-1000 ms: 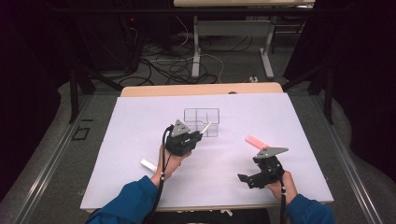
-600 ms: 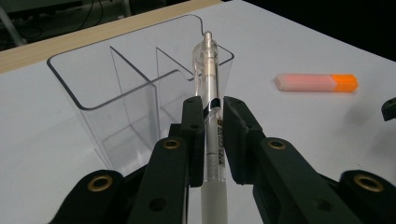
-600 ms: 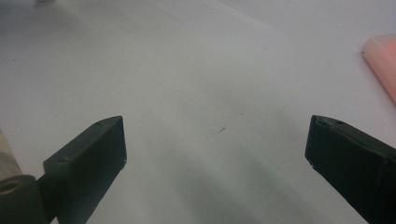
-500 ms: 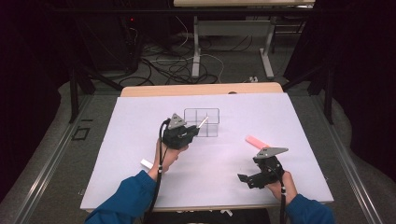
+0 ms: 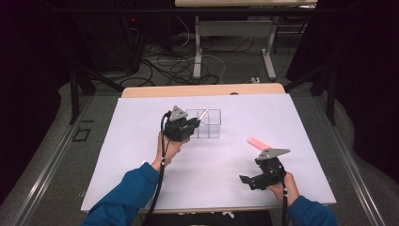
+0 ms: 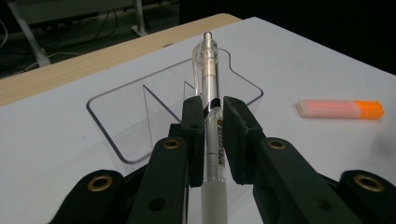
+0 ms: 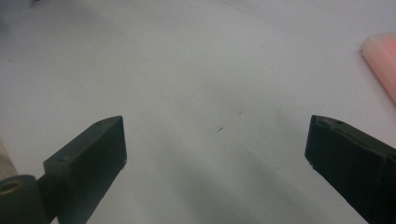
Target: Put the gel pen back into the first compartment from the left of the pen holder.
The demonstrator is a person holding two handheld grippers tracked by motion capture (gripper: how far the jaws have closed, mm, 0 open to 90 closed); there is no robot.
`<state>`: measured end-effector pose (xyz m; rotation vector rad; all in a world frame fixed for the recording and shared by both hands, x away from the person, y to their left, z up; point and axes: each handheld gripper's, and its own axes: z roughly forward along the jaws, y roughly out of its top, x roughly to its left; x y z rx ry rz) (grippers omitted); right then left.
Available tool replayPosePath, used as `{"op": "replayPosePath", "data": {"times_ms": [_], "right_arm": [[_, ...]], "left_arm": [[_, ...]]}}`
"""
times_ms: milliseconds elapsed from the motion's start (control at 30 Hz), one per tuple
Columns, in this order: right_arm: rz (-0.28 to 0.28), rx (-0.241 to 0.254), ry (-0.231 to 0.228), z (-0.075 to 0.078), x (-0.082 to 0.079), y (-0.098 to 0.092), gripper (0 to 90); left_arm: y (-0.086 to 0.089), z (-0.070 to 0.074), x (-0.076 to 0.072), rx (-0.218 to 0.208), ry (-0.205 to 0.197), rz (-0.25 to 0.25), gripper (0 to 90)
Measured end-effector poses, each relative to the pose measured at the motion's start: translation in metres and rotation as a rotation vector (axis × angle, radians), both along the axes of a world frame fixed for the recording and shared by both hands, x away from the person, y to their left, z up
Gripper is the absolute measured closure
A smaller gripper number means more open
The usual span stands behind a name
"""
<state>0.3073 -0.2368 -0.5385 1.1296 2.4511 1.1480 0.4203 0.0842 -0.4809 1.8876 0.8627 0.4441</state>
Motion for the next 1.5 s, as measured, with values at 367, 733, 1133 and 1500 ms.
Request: {"op": "replayPosePath", "data": {"times_ms": [367, 733, 1133, 1500], "right_arm": [[-0.007, 0.001, 0.013, 0.0, 0.0, 0.001, 4.9], [0.0, 0.008, 0.017, 0.0, 0.0, 0.0, 4.9], [0.004, 0.003, 0.023, 0.001, 0.0, 0.0, 4.9], [0.001, 0.01, 0.014, 0.0, 0.0, 0.0, 4.9]], "left_arm": [[-0.007, 0.014, 0.026, -0.007, -0.044, 0.019, 79.3], [-0.017, 0.018, 0.048, 0.002, -0.084, 0.042, 79.2], [-0.022, 0.008, 0.061, 0.014, -0.106, 0.064, 79.1], [-0.021, -0.003, 0.062, 0.015, -0.091, 0.065, 79.0]]}}
